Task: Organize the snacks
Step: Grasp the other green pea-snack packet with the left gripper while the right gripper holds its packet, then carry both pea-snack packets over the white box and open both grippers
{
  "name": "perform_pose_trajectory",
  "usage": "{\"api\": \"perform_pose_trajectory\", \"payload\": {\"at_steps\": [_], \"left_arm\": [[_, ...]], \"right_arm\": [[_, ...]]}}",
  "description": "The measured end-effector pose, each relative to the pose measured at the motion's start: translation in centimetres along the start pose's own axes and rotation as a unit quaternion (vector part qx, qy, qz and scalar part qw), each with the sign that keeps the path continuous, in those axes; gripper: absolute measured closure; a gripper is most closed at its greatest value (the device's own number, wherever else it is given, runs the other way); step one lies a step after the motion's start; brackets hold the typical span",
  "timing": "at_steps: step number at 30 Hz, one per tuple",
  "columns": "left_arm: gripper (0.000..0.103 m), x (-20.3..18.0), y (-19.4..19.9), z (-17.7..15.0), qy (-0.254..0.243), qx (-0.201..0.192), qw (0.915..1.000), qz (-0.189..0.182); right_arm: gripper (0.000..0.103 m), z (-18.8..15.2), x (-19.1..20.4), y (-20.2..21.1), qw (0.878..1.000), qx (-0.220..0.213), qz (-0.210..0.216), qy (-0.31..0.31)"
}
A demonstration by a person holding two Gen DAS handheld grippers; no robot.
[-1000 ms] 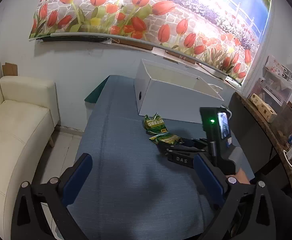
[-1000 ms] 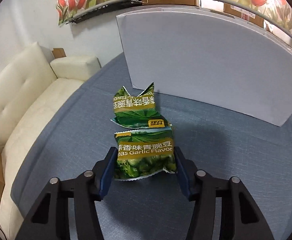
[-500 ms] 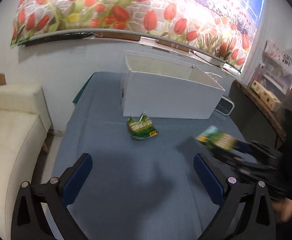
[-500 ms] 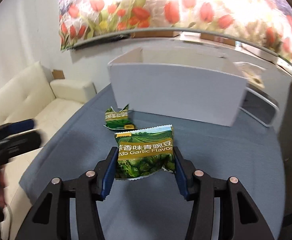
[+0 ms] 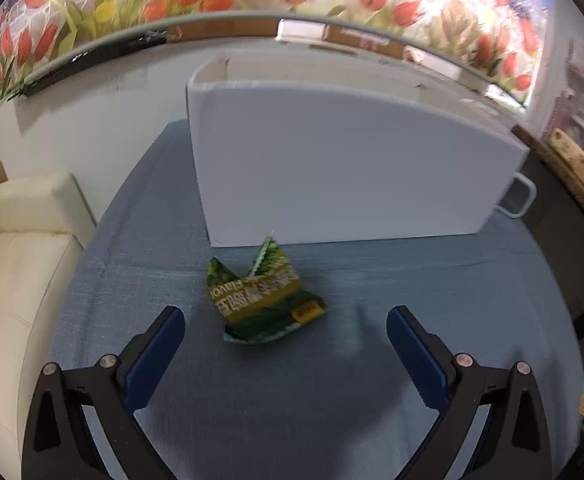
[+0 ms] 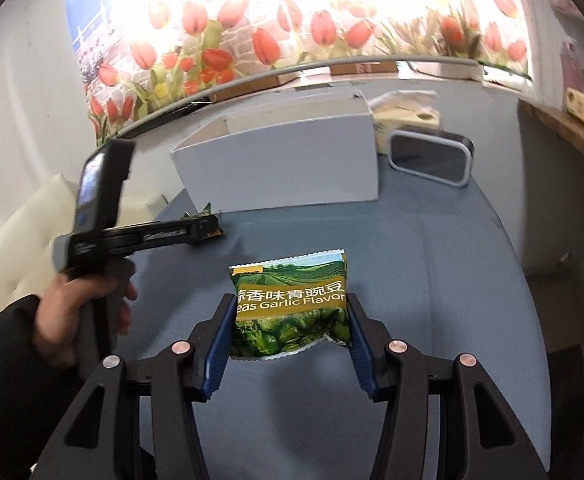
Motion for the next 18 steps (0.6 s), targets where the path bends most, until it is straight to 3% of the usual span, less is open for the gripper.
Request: {"api": "perform_pose_trajectory", "payload": {"at_steps": [2, 4, 5, 6, 9, 18], "left_arm": [[0.001, 0.2, -0.8, 0.0, 0.003, 0.006, 1.0000, -0.005], [0.012, 0.5, -1.8, -0.4, 0.006, 0.023, 0.9997, 0.002], [0.035, 0.6, -2.0, -0.5, 0.006, 0.028, 0.9996, 0.006], [0.050, 0.5, -2.0, -0.5, -0.008, 0.020, 0.9996, 0.021], [0.073, 0.3, -1.7, -0.3, -0.017, 0.015, 0.9997, 0.009], [0.077, 0.1, 1.9, 0.6, -0.024, -0.025, 0.9991, -0.026]], "right_arm": [[0.047, -0.1, -0.2, 0.2, 1.000, -0.002, -0.001, 0.000], [0.047, -0.1, -0.2, 0.3, 1.000, -0.006, -0.003, -0.001], [0.047, -0.1, -0.2, 0.3, 1.000, -0.009, -0.003, 0.000], [0.047, -0.1, -0.1, 0.3, 1.000, -0.011, -0.001, 0.002], [0.047, -0.4, 0.0, 0.0, 1.000, -0.007, 0.001, 0.004], [0.047, -0.4, 0.4, -0.3, 1.000, -0.005, 0.006, 0.005]]}}
Point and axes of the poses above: each gripper's, at about its wrist camera, not at the fingertips, and y roughly against the way its jaws point, x to its left, z to its top, the point moved 4 cm from there along -y, roughly the way its jaws point, and after that the axes turned 3 degrees about -y, right-handed, at the moved point
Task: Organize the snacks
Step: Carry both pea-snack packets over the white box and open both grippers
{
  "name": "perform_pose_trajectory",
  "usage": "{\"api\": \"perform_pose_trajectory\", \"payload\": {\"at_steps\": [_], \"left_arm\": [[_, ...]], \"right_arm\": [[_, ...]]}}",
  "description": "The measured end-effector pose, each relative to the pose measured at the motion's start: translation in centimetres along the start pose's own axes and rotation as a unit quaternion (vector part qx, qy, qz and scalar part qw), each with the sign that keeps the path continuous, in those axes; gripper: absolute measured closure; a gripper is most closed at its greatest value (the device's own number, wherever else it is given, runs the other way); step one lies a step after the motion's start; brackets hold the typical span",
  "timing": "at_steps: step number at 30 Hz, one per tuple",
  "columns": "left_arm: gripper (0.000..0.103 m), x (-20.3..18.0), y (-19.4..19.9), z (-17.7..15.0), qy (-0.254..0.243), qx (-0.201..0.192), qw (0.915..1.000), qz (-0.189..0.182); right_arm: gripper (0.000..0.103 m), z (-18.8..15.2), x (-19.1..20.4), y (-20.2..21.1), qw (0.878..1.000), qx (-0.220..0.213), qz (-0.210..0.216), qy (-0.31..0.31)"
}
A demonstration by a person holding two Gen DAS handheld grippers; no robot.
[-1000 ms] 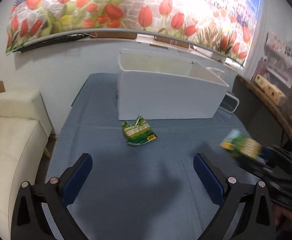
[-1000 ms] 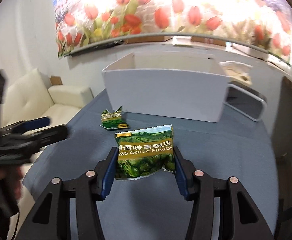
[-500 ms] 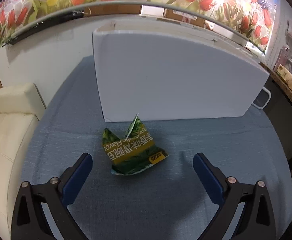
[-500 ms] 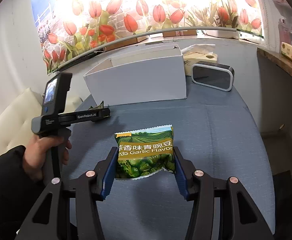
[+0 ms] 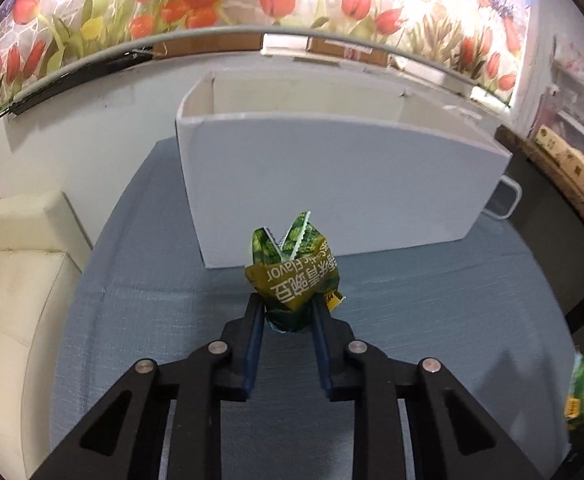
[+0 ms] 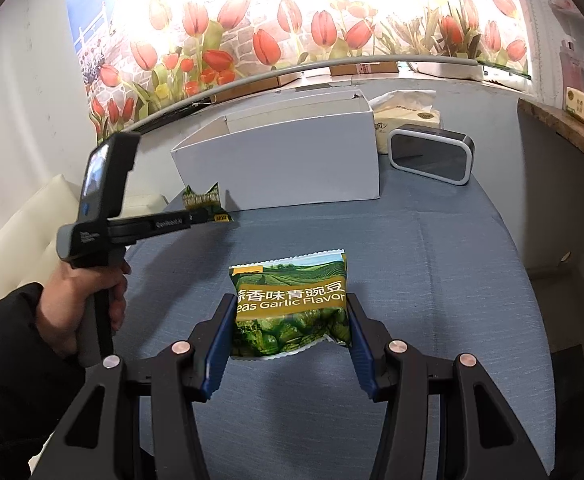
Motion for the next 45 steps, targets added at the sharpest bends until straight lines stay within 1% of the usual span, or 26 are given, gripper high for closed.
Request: {"api": "perform_pose_trajectory", "payload": {"at_steps": [3, 8, 12, 15, 18, 19, 20, 21, 23, 24, 26, 27, 28, 29, 30, 32, 33, 35, 37, 38, 39, 40, 41, 42, 43, 45], "left_arm": [[0.077, -0.5, 1.9, 0.0, 0.003, -0.015, 0.9997, -0.019], [0.077, -1.9, 5.0, 0.8, 0.000, -0.048, 0.9983, -0.033], [0.077, -2.1, 6.1, 3.7, 0.001, -0.063, 0.9972, -0.040], [0.077, -2.0, 7.1, 6.4, -0.003, -0.082, 0.9959, -0.036], [0.078, -1.4, 7.5, 9.6, -0.002, -0.098, 0.9947, -0.031], [0.079, -1.2, 7.3, 11.1, -0.003, -0.101, 0.9945, -0.028], [0.079, -1.0, 7.1, 11.8, -0.003, -0.101, 0.9946, -0.027], [0.079, -0.8, 6.5, 13.1, -0.002, -0.097, 0.9949, -0.026], [0.083, -0.4, 5.3, 14.7, -0.009, -0.095, 0.9953, -0.017], [0.083, -0.5, 4.5, 15.5, -0.016, -0.094, 0.9954, -0.016], [0.083, -0.2, 3.0, 16.4, -0.025, -0.089, 0.9956, -0.014], [0.084, 0.2, 1.5, 16.9, -0.025, -0.075, 0.9968, -0.013], [0.084, 0.5, 0.6, 17.1, -0.022, -0.066, 0.9975, -0.012], [0.084, 0.9, -0.2, 17.1, -0.021, -0.058, 0.9981, -0.010], [0.084, 1.3, -0.6, 17.1, -0.020, -0.055, 0.9983, -0.006], [0.084, 2.0, -0.8, 17.0, -0.021, -0.054, 0.9983, -0.005], [0.084, 2.1, -0.6, 16.8, -0.019, -0.056, 0.9982, -0.006], [0.084, 2.5, 0.0, 16.4, -0.020, -0.066, 0.9976, -0.001], [0.083, 2.4, 0.4, 15.9, -0.024, -0.065, 0.9976, -0.002], [0.071, 2.3, 0.5, 15.8, -0.025, -0.062, 0.9978, -0.003], [0.046, 2.1, 0.8, 15.6, -0.025, -0.063, 0.9977, -0.004], [0.032, 2.1, 1.2, 15.4, -0.027, -0.072, 0.9970, -0.002], [0.009, 2.1, 1.8, 15.4, -0.027, -0.086, 0.9959, 0.002], [0.000, 2.0, 2.4, 15.3, -0.027, -0.100, 0.9946, 0.006], [0.000, 1.8, 2.8, 15.2, -0.028, -0.108, 0.9938, 0.005], [0.000, 1.7, 3.3, 15.1, -0.025, -0.102, 0.9945, -0.003]], "right_arm": [[0.047, 0.1, 0.1, 0.1, 1.000, -0.003, 0.003, 0.002], [0.047, 1.2, 0.7, -0.2, 1.000, -0.009, 0.011, 0.002], [0.047, 3.7, 1.3, -1.4, 1.000, -0.019, 0.018, 0.011], [0.047, 6.7, 1.4, -2.4, 0.999, -0.032, 0.021, 0.015], [0.047, 11.5, 1.4, -3.8, 0.998, -0.055, 0.023, 0.013], [0.047, 13.8, 1.4, -4.8, 0.998, -0.062, 0.017, 0.018], [0.047, 15.3, 1.3, -5.5, 0.998, -0.065, 0.013, 0.021], [0.047, 17.5, 1.0, -6.7, 0.998, -0.066, 0.006, 0.021], [0.047, 20.4, 0.6, -8.9, 0.997, -0.064, -0.005, 0.030], [0.047, 21.9, 0.4, -10.3, 0.997, -0.062, -0.020, 0.042], [0.047, 23.5, 0.0, -12.3, 0.997, -0.055, -0.034, 0.050], [0.047, 24.0, -0.3, -13.3, 0.998, -0.043, -0.024, 0.046], [0.047, 24.3, -0.6, -14.0, 0.998, -0.035, -0.025, 0.039], [0.047, 24.4, -0.7, -14.4, 0.998, -0.034, -0.035, 0.036], [0.047, 24.4, -0.8, -14.6, 0.998, -0.035, -0.034, 0.032], [0.046, 24.2, -0.6, -14.8, 0.999, -0.032, -0.026, 0.031], [0.045, 24.0, -0.5, -15.0, 0.999, -0.029, -0.027, 0.035], [0.044, 23.6, -0.5, -15.0, 0.998, -0.037, -0.033, 0.044], [0.033, 23.4, -0.7, -15.1, 0.997, -0.040, -0.042, 0.044], [0.015, 23.2, -0.8, -15.4, 0.998, -0.035, -0.038, 0.040], [0.003, 23.1, -0.9, -15.5, 0.998, -0.030, -0.037, 0.036], [0.002, 22.9, -1.0, -15.6, 0.998, -0.024, -0.039, 0.037], [0.002, 22.7, -0.9, -15.6, 0.998, -0.022, -0.043, 0.039], [0.002, 22.5, -0.9, -15.4, 0.998, -0.020, -0.048, 0.042], [0.001, 22.3, -0.8, -15.1, 0.997, -0.021, -0.054, 0.044], [0.000, 21.8, -0.8, -14.2, 0.996, -0.031, -0.061, 0.049]]}}
Point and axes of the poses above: each gripper's, at about its wrist camera, not at the fingertips, and y roughly against the way its jaws point, x to its left, z to its top, the point moved 4 cm from there along -y, roughly the way its jaws point, and after that the axes turned 3 degrees about -y, right-handed, at the moved point
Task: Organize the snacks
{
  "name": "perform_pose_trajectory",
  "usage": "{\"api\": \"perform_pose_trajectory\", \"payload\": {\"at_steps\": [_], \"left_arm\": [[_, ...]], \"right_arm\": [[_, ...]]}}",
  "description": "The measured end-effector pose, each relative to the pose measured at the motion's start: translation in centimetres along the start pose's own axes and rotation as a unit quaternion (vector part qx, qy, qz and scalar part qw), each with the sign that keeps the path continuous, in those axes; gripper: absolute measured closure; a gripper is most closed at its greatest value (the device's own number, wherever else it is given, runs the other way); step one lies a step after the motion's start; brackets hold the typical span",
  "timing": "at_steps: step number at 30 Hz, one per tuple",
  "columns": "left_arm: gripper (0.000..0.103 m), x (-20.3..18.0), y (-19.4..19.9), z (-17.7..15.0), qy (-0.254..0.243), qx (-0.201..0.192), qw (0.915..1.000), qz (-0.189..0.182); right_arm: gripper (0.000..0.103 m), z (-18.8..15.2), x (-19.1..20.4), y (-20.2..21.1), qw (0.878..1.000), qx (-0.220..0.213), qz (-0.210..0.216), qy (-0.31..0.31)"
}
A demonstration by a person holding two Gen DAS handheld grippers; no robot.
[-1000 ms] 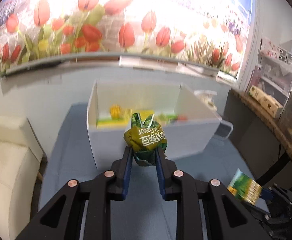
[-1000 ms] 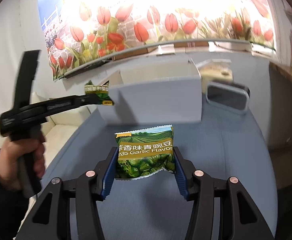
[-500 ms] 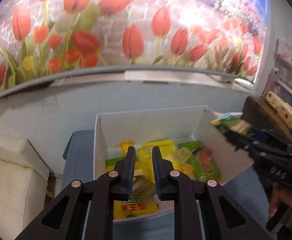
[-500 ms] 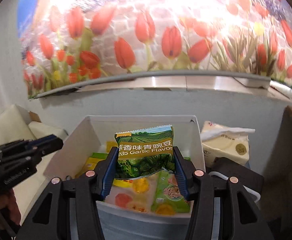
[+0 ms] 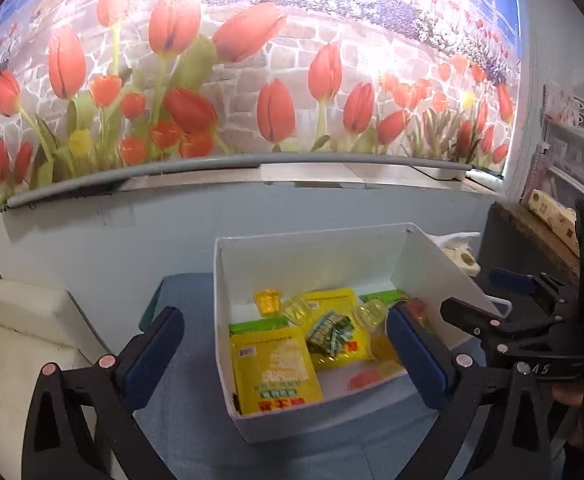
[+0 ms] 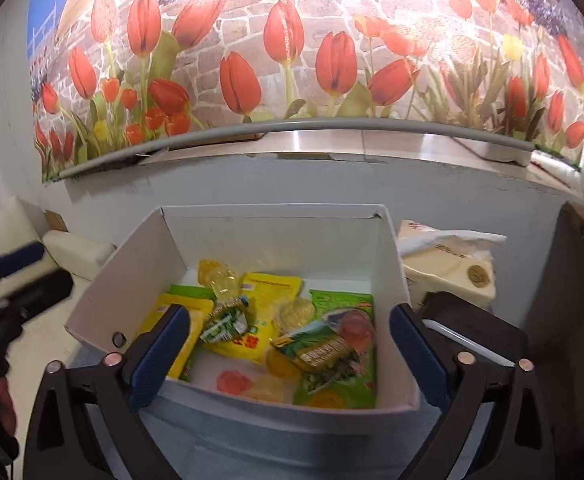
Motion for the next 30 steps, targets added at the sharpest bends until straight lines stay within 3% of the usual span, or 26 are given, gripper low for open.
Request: {"api": "perform_pose_trajectory", "payload": {"at_steps": [3, 7, 14, 17, 20, 23, 27, 30], "left_arm": [[0.000, 0.1, 0.8, -0.4, 0.017, 0.026, 0.9995, 0.006], [0.000, -0.5, 3.2, -1.3, 0.011, 0.016, 0.9996, 0.020], [0.000, -2.5, 8.2, -3.4, 0.018, 0.006, 0.9998, -0.010], [0.000, -3.1, 11.0, -4.5, 0.025, -0.011, 0.9995, -0.018], [0.000, -3.5, 14.2, -5.9, 0.025, -0.033, 0.9991, -0.005], [0.000, -4.2, 16.2, -7.4, 0.007, -0.022, 0.9997, 0.007], [0.000, -4.9, 20.0, -10.4, -0.013, -0.032, 0.9978, 0.056], [0.000, -5.0, 21.6, -12.0, -0.001, -0.023, 0.9986, 0.048]], "right_arm": [[0.000, -0.5, -0.4, 1.7, 1.000, -0.011, 0.004, -0.009], [0.000, -1.5, -1.0, 4.4, 0.999, -0.024, 0.004, -0.025], [0.000, -4.6, -0.2, 9.5, 0.999, -0.032, -0.024, -0.004], [0.000, -5.8, 0.0, 12.4, 0.999, -0.045, -0.006, -0.017], [0.000, -6.9, 0.2, 15.5, 0.998, -0.058, -0.013, -0.027], [0.000, -7.8, 0.5, 18.9, 0.997, -0.067, 0.010, -0.040], [0.000, -9.4, 1.6, 21.9, 0.998, -0.058, 0.001, -0.028], [0.000, -11.1, 2.3, 23.2, 0.998, -0.036, 0.021, -0.042]]}}
Point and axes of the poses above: each gripper's, at about its wrist camera, not at the fingertips, and y roughly against the way its jaws point, x to its left, z to its top, the point moved 4 cm from there along -y, roughly the way its jaws point, and after that the axes turned 3 degrees about -y, right-handed, at the moved point
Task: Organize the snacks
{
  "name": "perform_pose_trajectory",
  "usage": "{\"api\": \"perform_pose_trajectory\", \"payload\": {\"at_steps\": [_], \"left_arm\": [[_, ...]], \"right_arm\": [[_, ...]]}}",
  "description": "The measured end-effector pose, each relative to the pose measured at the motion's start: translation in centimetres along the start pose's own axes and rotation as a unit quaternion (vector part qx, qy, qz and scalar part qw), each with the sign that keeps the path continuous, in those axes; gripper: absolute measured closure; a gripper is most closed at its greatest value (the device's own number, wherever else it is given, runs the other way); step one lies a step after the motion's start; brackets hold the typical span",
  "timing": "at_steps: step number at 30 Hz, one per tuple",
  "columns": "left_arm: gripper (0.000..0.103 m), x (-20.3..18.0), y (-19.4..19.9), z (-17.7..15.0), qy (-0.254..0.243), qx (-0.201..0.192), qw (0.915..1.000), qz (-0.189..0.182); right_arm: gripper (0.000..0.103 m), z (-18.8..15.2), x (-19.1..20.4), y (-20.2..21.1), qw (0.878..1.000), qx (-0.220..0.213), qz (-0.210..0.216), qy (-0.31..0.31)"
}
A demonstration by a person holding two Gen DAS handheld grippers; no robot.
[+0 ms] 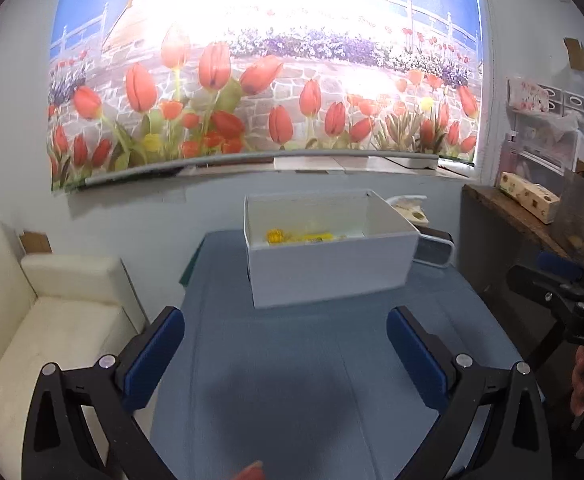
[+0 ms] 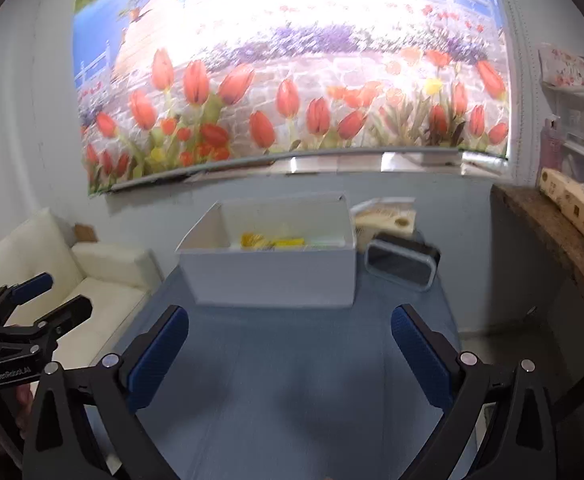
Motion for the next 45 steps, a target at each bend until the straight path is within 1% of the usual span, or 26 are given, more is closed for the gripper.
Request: {"api": "perform_pose_trajectory", "payload": {"at_steps": [2, 4, 6, 9, 13, 14, 16, 19, 28, 31, 45], "left_arm": [[0.000, 0.1, 1.0, -0.9, 0.007, 0.005, 1.0000, -0.002], [0.000, 0.0, 2.0, -1.5, 0.009, 0.012, 0.9999, 0.003], [0.000, -0.4, 3.1, -1.8, 0.002, 0.018, 0.9997, 0.013], [0.000, -1.2, 5.0, -1.7, -0.012, 0.009, 0.9999, 0.008], [0.000, -1.8, 6.7, -1.4, -0.016, 0.003, 0.9999, -0.004], [0.000, -2.0, 7.0, -1.5, -0.017, 0.003, 0.9999, -0.002], [0.000, -2.2, 7.4, -1.5, -0.015, 0.001, 0.9999, -0.001], [0.000, -2.5, 7.7, -1.5, -0.014, 0.004, 0.9999, -0.008], [0.000, -2.4, 7.4, -1.7, -0.009, 0.014, 0.9999, -0.004], [0.000, -2.4, 7.3, -1.7, -0.006, 0.015, 0.9998, -0.009], [0.000, -2.3, 7.1, -1.9, 0.001, 0.021, 0.9997, -0.010]], "right_arm": [[0.000, -0.9, 0.6, 0.7, 1.000, 0.011, 0.013, -0.005], [0.000, -1.7, 1.5, 1.8, 1.000, 0.007, 0.021, 0.004], [0.000, -2.5, 2.2, 2.8, 1.000, 0.004, 0.018, 0.012], [0.000, -3.2, 3.2, 4.6, 1.000, -0.005, 0.017, 0.024], [0.000, -3.5, 4.1, 6.5, 0.999, -0.019, 0.017, 0.042], [0.000, -3.5, 4.3, 6.8, 0.999, -0.023, 0.012, 0.046], [0.000, -3.5, 4.4, 7.4, 0.998, -0.031, 0.016, 0.049], [0.000, -3.5, 4.4, 7.7, 0.998, -0.033, 0.017, 0.048], [0.000, -3.6, 4.4, 7.6, 0.998, -0.031, 0.019, 0.050], [0.000, -3.6, 4.3, 7.6, 0.998, -0.030, 0.021, 0.047], [0.000, -3.7, 4.2, 7.5, 0.998, -0.025, 0.025, 0.044]]}}
Point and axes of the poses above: each gripper's, at about its wrist camera, not at the fingertips, and y roughly against the way its jaws point, x to its left, z to its top, the point moved 4 cm from there along -y, roughly the way its jaws point, and after that the axes turned 3 degrees about -y, right-handed, at the moved point
